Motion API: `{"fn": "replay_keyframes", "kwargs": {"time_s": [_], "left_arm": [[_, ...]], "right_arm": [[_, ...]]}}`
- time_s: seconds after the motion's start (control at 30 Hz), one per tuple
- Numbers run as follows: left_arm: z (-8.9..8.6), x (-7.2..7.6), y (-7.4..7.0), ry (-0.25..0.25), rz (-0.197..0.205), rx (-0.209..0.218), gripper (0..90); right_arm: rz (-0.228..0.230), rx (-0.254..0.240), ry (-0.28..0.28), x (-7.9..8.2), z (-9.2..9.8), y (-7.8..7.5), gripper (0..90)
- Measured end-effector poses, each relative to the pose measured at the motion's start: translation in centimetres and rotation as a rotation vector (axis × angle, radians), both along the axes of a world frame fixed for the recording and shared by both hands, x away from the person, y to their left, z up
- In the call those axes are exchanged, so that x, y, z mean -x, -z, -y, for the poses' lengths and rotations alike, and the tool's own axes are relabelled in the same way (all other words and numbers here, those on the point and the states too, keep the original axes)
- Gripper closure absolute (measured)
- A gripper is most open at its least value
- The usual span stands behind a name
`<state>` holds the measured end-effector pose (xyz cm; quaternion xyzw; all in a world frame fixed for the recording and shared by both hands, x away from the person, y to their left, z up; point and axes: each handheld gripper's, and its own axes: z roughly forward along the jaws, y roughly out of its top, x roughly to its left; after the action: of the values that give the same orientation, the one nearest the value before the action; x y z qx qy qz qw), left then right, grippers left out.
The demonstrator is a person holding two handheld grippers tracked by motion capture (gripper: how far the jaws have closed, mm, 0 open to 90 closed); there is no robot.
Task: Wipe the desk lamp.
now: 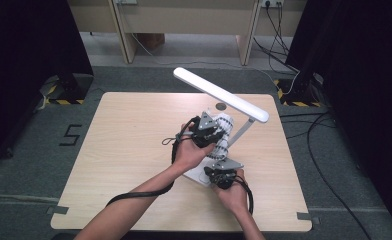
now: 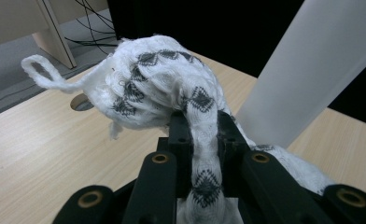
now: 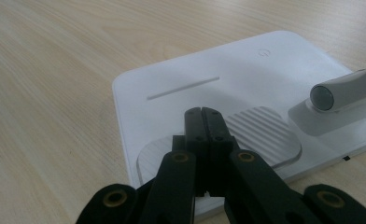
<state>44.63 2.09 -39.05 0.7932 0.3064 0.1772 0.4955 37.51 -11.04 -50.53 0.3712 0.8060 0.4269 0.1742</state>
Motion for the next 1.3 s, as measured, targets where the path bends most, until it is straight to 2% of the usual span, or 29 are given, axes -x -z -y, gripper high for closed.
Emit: {"fn": "replay_keyframes", "kwargs": {"time_s": [0.17,0.2,0.4,0.57,0.9,1.13,1.3], "left_arm": [[-0.4,0.0,-1.0,-0.009,0.003,0.035,79.6],[-0.4,0.0,-1.2,-0.01,0.012,0.032,79.6],[-0.7,-0.3,-1.5,-0.029,0.02,0.04,79.6],[-0.7,-0.7,-1.1,-0.052,0.029,0.019,79.5],[0.7,-0.5,0.5,-0.02,0.016,-0.012,79.5],[1.3,-0.7,1.5,-0.02,0.01,-0.039,79.5],[1.6,-0.6,2.1,-0.027,0.008,-0.042,79.5]], "right_arm": [[0.001,0.003,0.001,0.0,0.0,0.0,90.0],[-0.026,-0.001,0.014,0.2,0.0,-0.1,90.0],[-0.014,0.0,0.007,0.1,0.0,0.0,90.0],[-0.011,0.001,0.007,0.1,0.0,0.0,90.0],[-0.012,-0.002,0.007,0.1,0.0,0.0,90.0],[-0.013,-0.005,0.005,0.1,0.0,0.0,90.0],[-0.012,-0.003,0.005,0.1,0.0,0.0,90.0]]}}
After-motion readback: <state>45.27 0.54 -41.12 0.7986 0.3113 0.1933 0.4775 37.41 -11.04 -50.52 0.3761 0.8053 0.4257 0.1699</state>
